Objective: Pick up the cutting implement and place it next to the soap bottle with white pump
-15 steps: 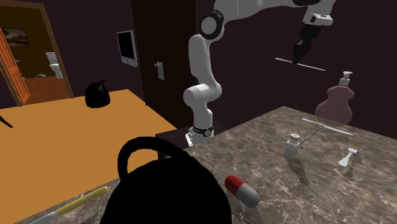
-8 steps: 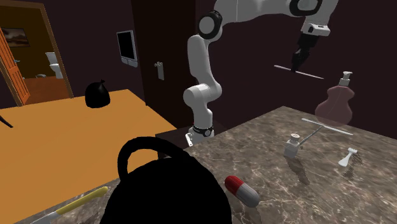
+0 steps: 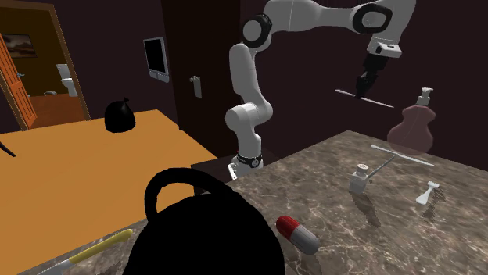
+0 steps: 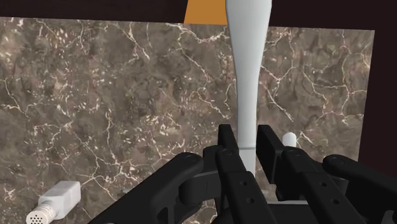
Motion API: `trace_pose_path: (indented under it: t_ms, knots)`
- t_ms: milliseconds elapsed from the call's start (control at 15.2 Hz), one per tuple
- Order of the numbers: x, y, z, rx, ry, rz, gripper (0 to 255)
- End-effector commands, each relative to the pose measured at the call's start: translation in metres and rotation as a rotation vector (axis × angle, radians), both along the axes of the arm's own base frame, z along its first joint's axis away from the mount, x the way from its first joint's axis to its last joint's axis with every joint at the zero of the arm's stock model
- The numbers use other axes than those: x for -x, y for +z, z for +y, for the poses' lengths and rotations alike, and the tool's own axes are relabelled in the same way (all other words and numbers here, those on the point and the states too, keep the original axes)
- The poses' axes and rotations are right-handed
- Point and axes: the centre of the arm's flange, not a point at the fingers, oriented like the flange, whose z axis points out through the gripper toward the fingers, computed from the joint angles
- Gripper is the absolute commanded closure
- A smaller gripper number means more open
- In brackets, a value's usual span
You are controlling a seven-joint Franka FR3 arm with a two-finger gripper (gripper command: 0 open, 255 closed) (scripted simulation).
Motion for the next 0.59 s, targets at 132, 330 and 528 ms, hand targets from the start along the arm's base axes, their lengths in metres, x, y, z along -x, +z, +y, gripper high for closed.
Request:
trace_pose_path:
  t_ms: [132, 330, 528]
  knots:
    - [0.000, -0.021, 0.000, 0.000, 0.000, 0.000, 255]
    - [0.000, -0.037, 0.000, 0.000, 0.000, 0.000, 255]
    - [0.000, -0.053, 0.000, 0.000, 0.000, 0.000, 255]
